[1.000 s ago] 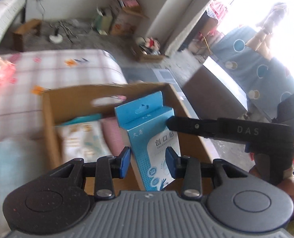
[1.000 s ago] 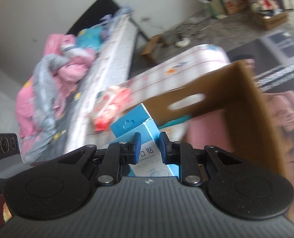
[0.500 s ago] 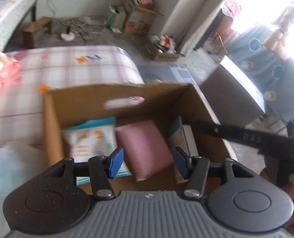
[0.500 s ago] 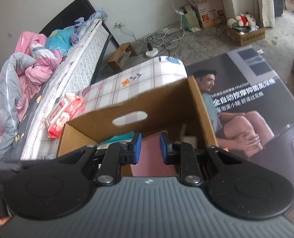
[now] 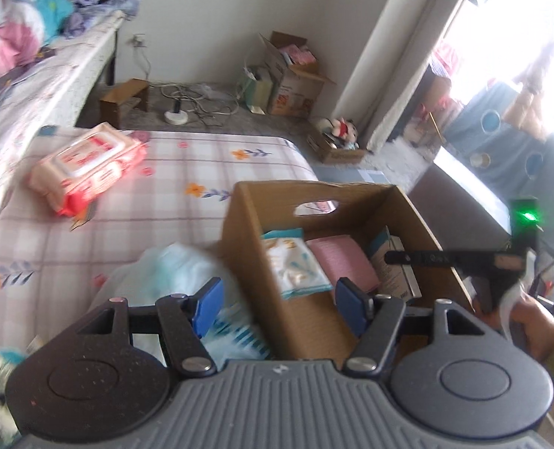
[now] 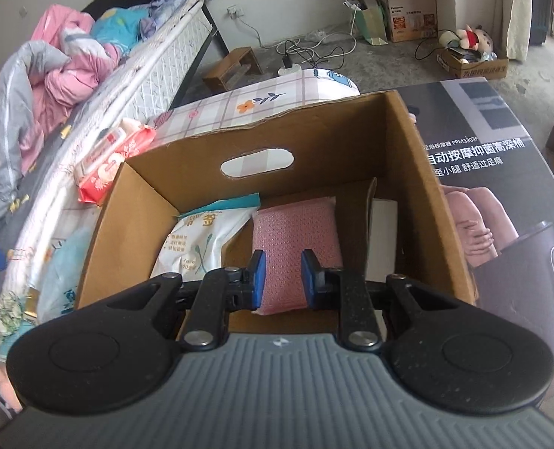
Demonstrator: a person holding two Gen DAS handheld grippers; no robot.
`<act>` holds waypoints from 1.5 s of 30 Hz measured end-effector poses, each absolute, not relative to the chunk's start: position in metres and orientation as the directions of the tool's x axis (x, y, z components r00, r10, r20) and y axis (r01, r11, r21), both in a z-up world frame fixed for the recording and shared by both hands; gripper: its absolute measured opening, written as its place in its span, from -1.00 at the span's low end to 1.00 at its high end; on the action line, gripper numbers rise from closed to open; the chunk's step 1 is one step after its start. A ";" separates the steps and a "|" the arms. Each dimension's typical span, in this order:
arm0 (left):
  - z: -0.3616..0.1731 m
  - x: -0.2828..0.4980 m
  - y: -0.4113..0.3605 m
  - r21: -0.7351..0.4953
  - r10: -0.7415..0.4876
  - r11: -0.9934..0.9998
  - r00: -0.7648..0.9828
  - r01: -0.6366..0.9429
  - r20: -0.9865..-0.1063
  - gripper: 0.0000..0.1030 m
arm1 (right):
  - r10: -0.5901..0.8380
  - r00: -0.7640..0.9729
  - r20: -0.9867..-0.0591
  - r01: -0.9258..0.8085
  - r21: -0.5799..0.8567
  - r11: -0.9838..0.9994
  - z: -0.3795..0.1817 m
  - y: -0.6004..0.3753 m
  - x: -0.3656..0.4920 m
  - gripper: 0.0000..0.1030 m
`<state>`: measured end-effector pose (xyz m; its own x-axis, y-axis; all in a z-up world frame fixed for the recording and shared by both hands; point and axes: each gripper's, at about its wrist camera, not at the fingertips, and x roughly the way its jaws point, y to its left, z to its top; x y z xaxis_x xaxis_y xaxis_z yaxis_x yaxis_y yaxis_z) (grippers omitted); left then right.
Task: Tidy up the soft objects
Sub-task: 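Withdraw the right tool from the box toward the pile, then push the upright bandage box flat inside the cardboard box with the right tool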
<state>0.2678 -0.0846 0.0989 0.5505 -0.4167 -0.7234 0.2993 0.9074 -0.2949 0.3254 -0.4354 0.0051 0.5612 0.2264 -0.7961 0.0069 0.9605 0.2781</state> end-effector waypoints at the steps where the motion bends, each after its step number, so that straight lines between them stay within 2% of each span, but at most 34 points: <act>1: 0.099 0.262 -0.076 -0.302 -0.416 0.908 0.559 0.289 -0.717 0.30 | 0.215 0.557 -0.802 0.011 0.266 0.964 0.002 -0.430 0.333 -0.60; 2: 0.099 0.255 -0.068 -0.311 -0.418 0.908 0.570 0.280 -0.708 0.30 | 0.201 0.551 -0.810 0.024 0.256 0.966 -0.001 -0.426 0.342 -0.60; 5: 0.097 0.237 -0.042 -0.340 -0.414 0.910 0.601 0.238 -0.684 0.32 | 0.149 0.515 -0.844 0.067 0.213 0.975 -0.013 -0.413 0.375 -0.42; 7: 0.094 0.227 -0.027 -0.351 -0.408 0.911 0.613 0.218 -0.677 0.32 | 0.090 0.490 -0.867 0.090 0.153 0.984 -0.021 -0.405 0.397 -0.19; 8: 0.092 0.223 -0.020 -0.352 -0.401 0.913 0.617 0.207 -0.677 0.33 | 0.059 0.478 -0.876 0.106 0.124 0.987 -0.026 -0.402 0.407 0.04; 9: 0.091 0.220 -0.013 -0.352 -0.395 0.915 0.621 0.199 -0.677 0.32 | 0.038 0.463 -0.885 0.120 0.105 0.987 -0.030 -0.400 0.415 0.17; 12: 0.087 0.212 0.002 -0.349 -0.383 0.919 0.633 0.185 -0.673 0.33 | 0.023 0.412 -0.911 0.163 0.099 0.982 -0.042 -0.398 0.429 0.40; 18: 0.077 0.214 0.021 -0.365 -0.383 0.916 0.632 0.166 -0.674 0.33 | 0.053 0.358 -0.932 0.238 0.146 0.960 -0.058 -0.402 0.441 0.51; 21: 0.074 0.214 0.028 -0.381 -0.391 0.911 0.630 0.159 -0.671 0.33 | 0.096 0.367 -0.925 0.248 0.197 0.948 -0.058 -0.395 0.441 0.51; 26: 0.071 0.211 0.034 -0.396 -0.398 0.905 0.632 0.154 -0.665 0.33 | 0.096 0.386 -0.918 0.240 0.200 0.950 -0.053 -0.382 0.442 0.53; 32: 0.071 0.205 0.040 -0.385 -0.387 0.910 0.651 0.155 -0.653 0.33 | 0.087 0.510 -0.856 0.168 0.198 0.966 -0.008 -0.382 0.415 0.53; 37: 0.072 0.203 0.042 -0.397 -0.403 0.903 0.649 0.167 -0.645 0.34 | -0.006 0.555 -0.832 0.130 0.080 0.988 0.021 -0.394 0.370 0.49; 43: 0.074 0.199 0.038 -0.400 -0.424 0.896 0.643 0.194 -0.638 0.34 | -0.113 0.500 -0.858 0.108 -0.068 0.992 0.006 -0.403 0.331 0.14; 45: 0.075 0.197 0.037 -0.400 -0.426 0.895 0.644 0.198 -0.635 0.34 | -0.129 0.476 -0.870 0.096 -0.094 0.991 -0.007 -0.402 0.322 -0.16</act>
<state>0.1967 0.0372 0.0752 0.6442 -0.4264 -0.6350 0.1979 0.8949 -0.4000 0.3222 -0.4016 -0.0068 0.4762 -0.1285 -0.8699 0.0961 0.9909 -0.0938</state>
